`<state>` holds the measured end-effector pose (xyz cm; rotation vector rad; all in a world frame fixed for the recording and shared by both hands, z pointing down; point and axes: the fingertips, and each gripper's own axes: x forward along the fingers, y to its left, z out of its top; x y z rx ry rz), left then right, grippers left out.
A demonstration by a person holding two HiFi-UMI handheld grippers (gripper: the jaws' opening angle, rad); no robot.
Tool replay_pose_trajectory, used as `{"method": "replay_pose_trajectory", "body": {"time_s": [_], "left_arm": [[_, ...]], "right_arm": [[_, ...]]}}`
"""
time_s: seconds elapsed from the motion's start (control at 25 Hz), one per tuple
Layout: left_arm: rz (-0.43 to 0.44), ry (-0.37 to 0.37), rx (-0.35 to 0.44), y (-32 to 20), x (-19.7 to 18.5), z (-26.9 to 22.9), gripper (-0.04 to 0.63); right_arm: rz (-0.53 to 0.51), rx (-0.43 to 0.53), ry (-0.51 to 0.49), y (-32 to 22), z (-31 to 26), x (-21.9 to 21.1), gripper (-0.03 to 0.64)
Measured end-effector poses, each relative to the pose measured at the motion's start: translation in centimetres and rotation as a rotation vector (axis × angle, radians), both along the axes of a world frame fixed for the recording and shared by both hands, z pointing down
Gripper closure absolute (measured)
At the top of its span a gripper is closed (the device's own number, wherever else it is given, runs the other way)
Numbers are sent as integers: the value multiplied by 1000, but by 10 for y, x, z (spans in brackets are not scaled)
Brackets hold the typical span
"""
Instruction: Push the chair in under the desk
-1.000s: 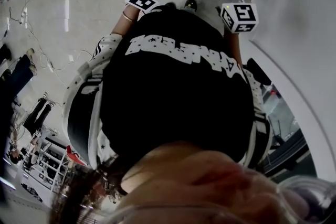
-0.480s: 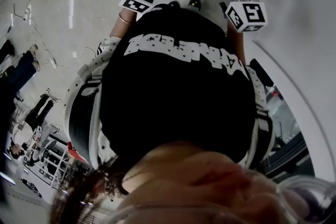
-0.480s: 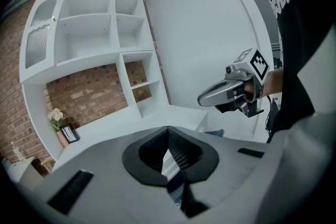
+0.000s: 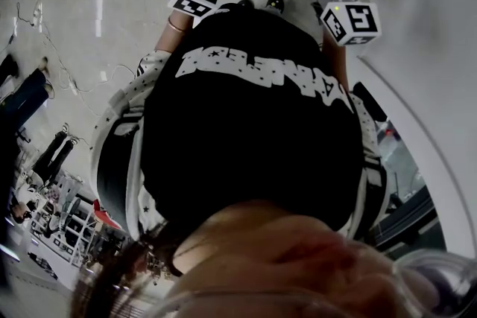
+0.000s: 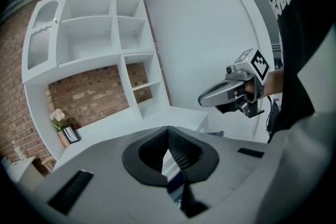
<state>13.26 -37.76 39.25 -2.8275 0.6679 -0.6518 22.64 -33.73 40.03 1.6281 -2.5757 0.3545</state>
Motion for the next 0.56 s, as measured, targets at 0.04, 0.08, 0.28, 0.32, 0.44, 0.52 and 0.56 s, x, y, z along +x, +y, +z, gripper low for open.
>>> {"method": "replay_pose_trajectory", "body": {"time_s": [0.04, 0.08, 0.28, 0.32, 0.44, 0.52, 0.56], "left_arm": [[1, 3, 1, 0, 0, -1, 560], [1, 5, 3, 0, 0, -1, 560], [0, 9, 16, -3, 1, -6, 560], [0, 10, 17, -3, 1, -7, 560], [0, 9, 20, -2, -1, -7, 560], [-1, 7, 22, -1, -2, -6, 560], [-2, 6, 23, -1, -2, -5, 560]], "right_arm": [[0, 1, 1, 1, 0, 0, 586], [0, 2, 3, 1, 0, 0, 586], [3, 4, 7, 1, -4, 1, 586], [5, 5, 6, 1, -5, 1, 586], [8, 7, 2, 3, -5, 0, 586], [9, 6, 2, 4, -5, -1, 586], [8, 5, 3, 4, -5, -2, 586]]}}
